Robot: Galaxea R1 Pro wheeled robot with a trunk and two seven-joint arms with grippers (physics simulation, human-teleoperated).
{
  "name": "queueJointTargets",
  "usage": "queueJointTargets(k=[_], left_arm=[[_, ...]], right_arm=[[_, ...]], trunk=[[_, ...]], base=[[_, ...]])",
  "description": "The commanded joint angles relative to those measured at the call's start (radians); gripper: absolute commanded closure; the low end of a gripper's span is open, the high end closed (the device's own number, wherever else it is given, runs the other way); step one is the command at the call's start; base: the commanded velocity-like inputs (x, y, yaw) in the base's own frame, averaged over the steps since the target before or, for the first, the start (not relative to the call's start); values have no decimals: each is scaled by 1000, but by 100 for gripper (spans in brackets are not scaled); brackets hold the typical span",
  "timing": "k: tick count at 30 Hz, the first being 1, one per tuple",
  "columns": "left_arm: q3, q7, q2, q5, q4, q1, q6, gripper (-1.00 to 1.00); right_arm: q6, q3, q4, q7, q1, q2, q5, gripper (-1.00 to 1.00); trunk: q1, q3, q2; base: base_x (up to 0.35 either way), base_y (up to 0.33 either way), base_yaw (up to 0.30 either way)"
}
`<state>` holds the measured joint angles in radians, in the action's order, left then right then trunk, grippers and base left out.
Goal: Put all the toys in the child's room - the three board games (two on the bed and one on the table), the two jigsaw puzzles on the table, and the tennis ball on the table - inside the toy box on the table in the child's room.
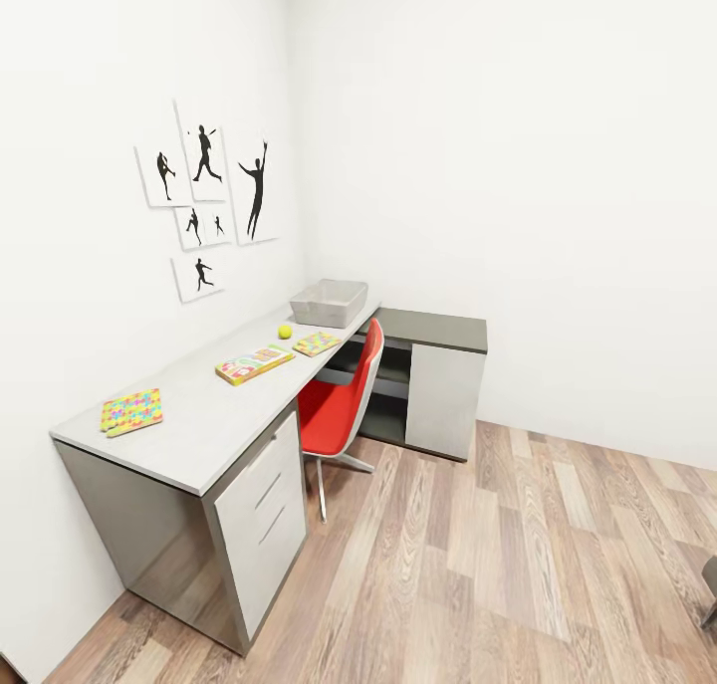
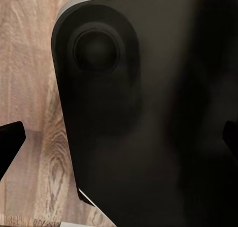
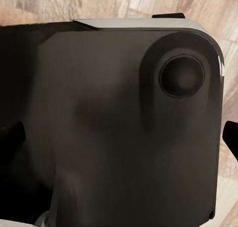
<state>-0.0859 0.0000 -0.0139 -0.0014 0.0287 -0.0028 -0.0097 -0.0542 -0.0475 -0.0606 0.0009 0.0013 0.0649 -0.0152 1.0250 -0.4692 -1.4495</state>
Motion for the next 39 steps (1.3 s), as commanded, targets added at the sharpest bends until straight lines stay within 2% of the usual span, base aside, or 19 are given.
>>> queueJointTargets(k=[1, 33, 39], left_arm=[[-8, 0, 0, 0, 0, 0, -1, -100], [-8, 0, 0, 0, 0, 0, -3, -100], [-8, 0, 0, 0, 1, 0, -3, -100]], right_arm=[[-3, -5, -1, -1, 0, 1, -2, -100], [-6, -6, -4, 1, 0, -1, -2, -100], [-6, -6, -4, 1, 0, -2, -2, -100]], trunk=[[0, -1, 0], [0, -1, 0], [0, -1, 0]], base=[[0, 0, 0], [0, 0, 0], [-121, 0, -15]])
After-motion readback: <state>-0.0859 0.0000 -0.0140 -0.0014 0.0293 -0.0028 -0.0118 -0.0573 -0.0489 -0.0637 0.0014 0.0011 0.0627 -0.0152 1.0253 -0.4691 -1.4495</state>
